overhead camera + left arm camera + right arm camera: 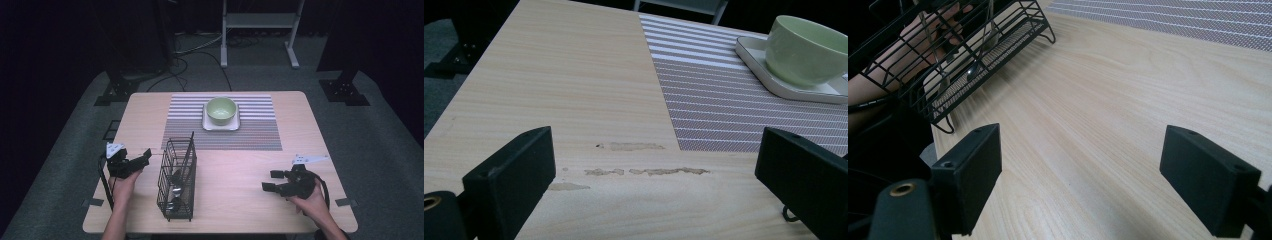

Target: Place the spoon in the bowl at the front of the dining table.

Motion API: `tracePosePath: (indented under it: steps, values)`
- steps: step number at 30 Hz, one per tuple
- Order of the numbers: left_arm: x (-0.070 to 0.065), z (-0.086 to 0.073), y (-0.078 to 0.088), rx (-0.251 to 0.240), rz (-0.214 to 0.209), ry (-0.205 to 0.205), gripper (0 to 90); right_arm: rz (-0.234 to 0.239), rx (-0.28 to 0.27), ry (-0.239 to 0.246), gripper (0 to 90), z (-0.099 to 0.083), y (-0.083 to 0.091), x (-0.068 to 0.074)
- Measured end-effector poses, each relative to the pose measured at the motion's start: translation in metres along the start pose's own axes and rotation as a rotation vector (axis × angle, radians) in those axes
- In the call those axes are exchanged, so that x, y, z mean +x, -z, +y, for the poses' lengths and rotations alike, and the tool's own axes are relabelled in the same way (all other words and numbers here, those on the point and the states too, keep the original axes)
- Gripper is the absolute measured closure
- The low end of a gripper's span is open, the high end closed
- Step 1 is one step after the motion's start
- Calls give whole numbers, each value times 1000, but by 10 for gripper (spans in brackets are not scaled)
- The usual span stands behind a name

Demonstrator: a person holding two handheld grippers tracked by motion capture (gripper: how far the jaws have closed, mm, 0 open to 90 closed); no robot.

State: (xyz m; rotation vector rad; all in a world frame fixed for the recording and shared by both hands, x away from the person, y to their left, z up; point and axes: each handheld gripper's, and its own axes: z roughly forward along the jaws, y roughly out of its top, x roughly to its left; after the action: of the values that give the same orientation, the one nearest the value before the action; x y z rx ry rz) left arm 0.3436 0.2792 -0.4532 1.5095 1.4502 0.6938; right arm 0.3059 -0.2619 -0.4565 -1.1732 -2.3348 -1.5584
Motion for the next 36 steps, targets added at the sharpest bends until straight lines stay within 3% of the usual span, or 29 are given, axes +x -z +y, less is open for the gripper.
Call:
tracePosePath:
  steps: [13, 19, 31, 36]
  values:
    - [6, -1, 3, 2, 12, 13, 16, 54, 19, 15, 158, 2, -9, 13]
    - [7, -1, 3, 0, 12, 13, 16, 43, 40, 27, 159, 3, -15, 17]
    - [8, -1, 3, 1, 18, 13, 16, 93, 52, 41, 159, 13, -24, 30]
    - [9, -1, 4, 1, 18, 15, 16, 119, 62, 68, 159, 20, -31, 41]
